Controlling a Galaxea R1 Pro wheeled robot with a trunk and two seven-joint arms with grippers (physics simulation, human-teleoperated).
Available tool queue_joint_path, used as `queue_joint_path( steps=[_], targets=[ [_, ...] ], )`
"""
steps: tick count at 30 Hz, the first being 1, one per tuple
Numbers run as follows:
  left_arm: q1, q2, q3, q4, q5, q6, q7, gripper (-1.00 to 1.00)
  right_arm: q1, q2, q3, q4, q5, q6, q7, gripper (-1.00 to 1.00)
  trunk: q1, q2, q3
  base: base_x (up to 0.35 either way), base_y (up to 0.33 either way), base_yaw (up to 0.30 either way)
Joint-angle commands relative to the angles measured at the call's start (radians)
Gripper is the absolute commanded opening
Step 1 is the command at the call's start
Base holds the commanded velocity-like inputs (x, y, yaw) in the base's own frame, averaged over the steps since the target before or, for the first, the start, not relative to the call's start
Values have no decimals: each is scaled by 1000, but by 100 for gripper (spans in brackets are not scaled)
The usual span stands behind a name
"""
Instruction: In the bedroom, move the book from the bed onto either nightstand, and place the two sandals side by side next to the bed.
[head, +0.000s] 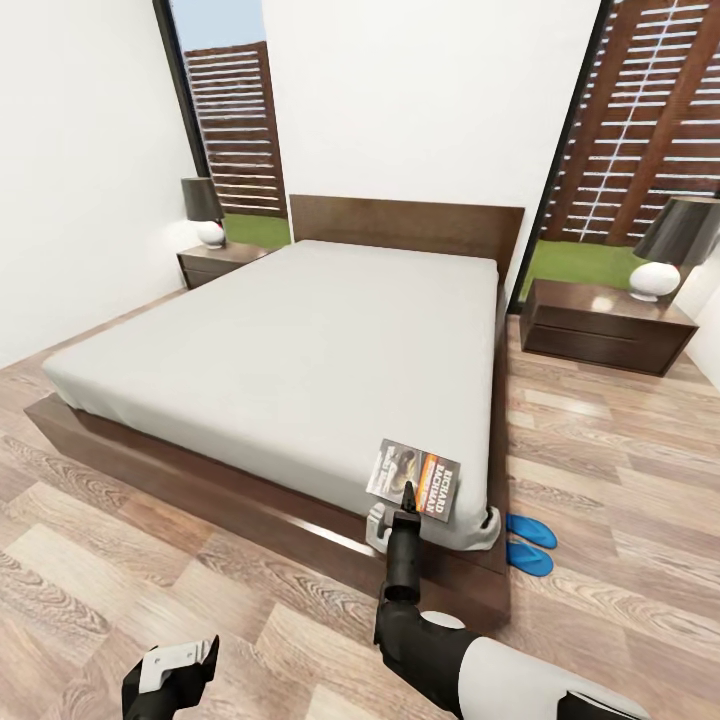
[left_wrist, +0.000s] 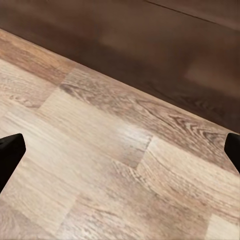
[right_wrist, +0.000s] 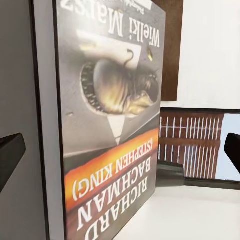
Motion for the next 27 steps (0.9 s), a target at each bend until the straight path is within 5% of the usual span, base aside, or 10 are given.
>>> queue_joint_path(
  steps=[1, 16, 27],
  targets=[
    [0, 1, -4, -1, 10, -6, 6, 100, -1, 0, 4, 0, 1, 7, -2, 100, 0, 0, -1, 3, 0, 0],
    [0, 1, -4, -1, 10, -6, 6, 100, -1, 0, 4, 0, 1, 7, -2, 100, 0, 0, -1, 13, 0, 0],
    [0, 1, -4, -1, 10, -6, 8, 100, -1, 0, 4, -1, 0, 7, -2, 100, 38, -70, -32, 1, 0, 0]
  ],
)
